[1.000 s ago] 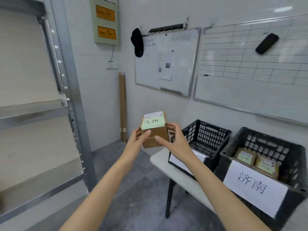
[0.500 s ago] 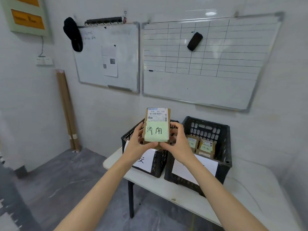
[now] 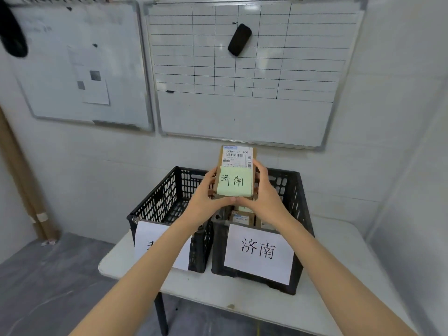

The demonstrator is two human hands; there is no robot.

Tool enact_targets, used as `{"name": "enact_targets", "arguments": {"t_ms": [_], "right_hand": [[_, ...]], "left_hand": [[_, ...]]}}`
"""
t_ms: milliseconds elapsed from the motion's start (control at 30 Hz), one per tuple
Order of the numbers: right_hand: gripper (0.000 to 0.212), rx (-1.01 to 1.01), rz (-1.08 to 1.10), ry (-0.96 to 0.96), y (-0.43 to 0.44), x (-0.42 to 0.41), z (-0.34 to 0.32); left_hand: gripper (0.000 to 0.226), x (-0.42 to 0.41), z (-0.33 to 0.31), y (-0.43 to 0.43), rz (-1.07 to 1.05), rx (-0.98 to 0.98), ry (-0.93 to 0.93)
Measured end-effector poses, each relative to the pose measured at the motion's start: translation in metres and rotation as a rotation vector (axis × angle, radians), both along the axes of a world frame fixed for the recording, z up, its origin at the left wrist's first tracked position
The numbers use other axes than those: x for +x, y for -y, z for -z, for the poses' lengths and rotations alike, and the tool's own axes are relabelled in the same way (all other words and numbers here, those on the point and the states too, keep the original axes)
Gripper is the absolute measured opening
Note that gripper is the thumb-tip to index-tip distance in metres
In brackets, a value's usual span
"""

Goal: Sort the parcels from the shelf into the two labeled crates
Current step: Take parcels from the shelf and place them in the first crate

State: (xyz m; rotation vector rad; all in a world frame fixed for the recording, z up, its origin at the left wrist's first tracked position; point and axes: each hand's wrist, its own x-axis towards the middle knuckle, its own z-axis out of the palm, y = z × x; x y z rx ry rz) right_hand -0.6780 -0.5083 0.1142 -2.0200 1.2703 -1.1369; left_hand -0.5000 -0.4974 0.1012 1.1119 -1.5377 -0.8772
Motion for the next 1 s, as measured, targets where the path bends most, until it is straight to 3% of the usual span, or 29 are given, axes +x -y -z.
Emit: {"name": "enact_targets", "arguments": {"t_ms": [233, 400, 733, 1000], "right_hand": [[0.108, 0.003, 0.046, -0.008, 0.067, 0.007, -0.012], [0.108, 0.041, 0.136, -0.135, 0.109, 0.011, -0.001], [0.097, 0.118, 0.171, -0.176, 0.153, -0.012, 0.027], [0.098, 0.247, 0.114, -0.222, 0.179, -0.052, 0.060]], "left_hand": [[0.085, 0.005, -0.009, 0.087, 0.130, 0.006, 0.048], [0.086, 0.012, -0.003, 0.140, 0.195, 0.030, 0.075], [0.082, -0.005, 0.027, 0.201, 0.309, 0.137, 0.082], [0.052, -0.022, 0.044, 0.230, 0.210, 0.310, 0.093]]}}
